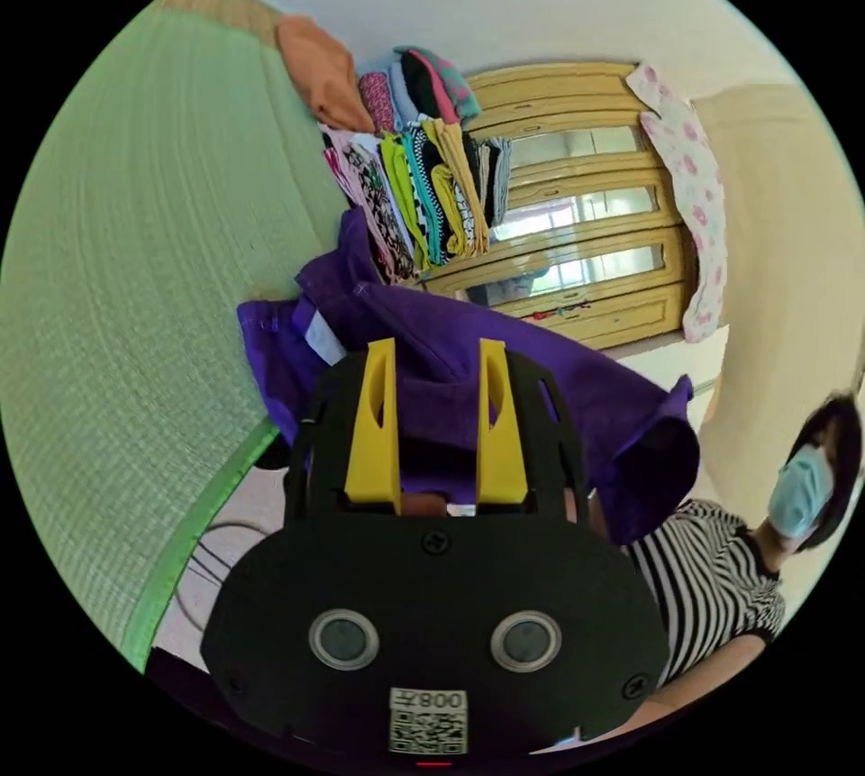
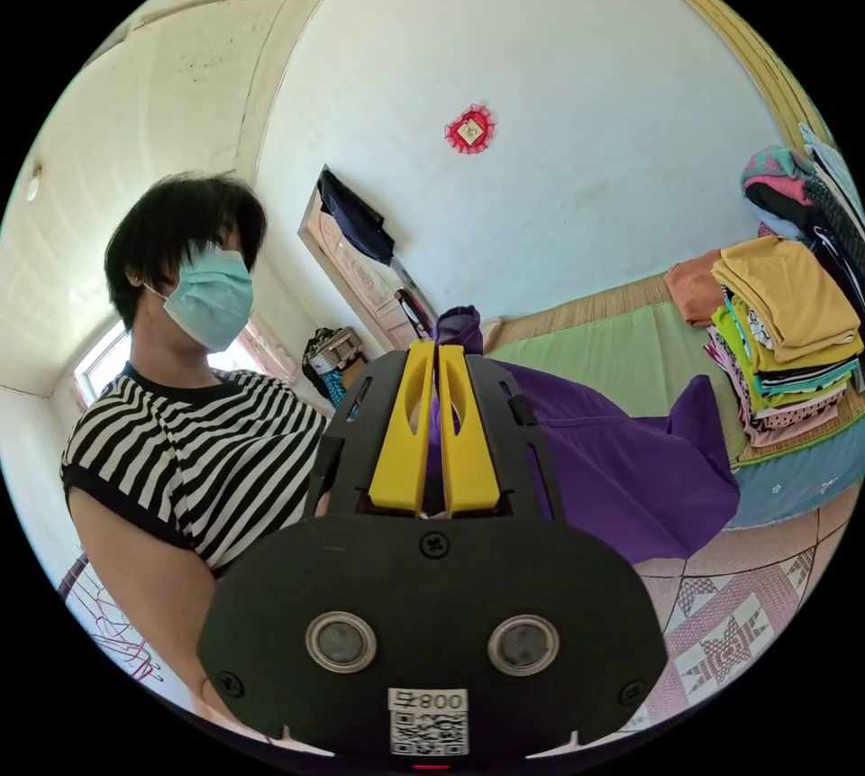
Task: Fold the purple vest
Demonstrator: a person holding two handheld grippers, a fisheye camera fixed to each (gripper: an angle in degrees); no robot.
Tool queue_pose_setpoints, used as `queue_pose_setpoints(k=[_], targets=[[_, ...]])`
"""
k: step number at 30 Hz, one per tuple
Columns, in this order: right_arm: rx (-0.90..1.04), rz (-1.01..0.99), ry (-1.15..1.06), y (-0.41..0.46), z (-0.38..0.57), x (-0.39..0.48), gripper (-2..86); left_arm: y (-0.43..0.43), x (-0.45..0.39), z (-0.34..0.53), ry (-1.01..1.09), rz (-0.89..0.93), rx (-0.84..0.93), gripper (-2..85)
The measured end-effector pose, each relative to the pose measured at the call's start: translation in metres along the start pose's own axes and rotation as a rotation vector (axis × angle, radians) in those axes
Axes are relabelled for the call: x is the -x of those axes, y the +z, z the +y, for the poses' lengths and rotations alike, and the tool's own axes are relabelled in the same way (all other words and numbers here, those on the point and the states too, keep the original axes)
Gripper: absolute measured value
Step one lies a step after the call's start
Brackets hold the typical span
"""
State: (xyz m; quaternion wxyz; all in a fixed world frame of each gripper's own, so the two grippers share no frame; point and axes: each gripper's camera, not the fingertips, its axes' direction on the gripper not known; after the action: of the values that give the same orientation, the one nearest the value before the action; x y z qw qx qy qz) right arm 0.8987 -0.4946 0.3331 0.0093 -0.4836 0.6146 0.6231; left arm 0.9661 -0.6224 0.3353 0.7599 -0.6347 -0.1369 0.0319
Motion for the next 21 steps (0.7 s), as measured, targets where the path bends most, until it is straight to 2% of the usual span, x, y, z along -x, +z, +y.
queue_pose_setpoints(k=[4, 10, 12, 14, 16, 21], targets=[[0.031, -0.026, 0.001, -0.004, 0.011, 0.002, 0.0, 0.008, 0.031, -0.015, -0.085, 0.032, 0.011, 13.6], [0.037, -0.056, 0.019, -0.01, 0.024, -0.001, 0.1, 0.023, 0.057, -0.025, -0.121, -0.07, 0.173, 10.7], [0.039, -0.068, 0.024, -0.011, 0.027, -0.001, 0.2, 0.015, 0.067, -0.019, -0.12, 0.049, 0.133, 5.2], [0.035, -0.074, 0.026, -0.014, 0.031, -0.001, 0.2, 0.003, 0.071, -0.012, -0.11, 0.143, 0.101, 3.3], [0.026, -0.066, 0.023, -0.019, 0.033, 0.001, 0.2, -0.015, 0.071, -0.004, -0.095, 0.175, 0.07, 2.1], [-0.027, -0.046, -0.025, -0.035, 0.029, 0.012, 0.2, -0.117, 0.043, 0.024, 0.02, 0.316, -0.137, 0.9]])
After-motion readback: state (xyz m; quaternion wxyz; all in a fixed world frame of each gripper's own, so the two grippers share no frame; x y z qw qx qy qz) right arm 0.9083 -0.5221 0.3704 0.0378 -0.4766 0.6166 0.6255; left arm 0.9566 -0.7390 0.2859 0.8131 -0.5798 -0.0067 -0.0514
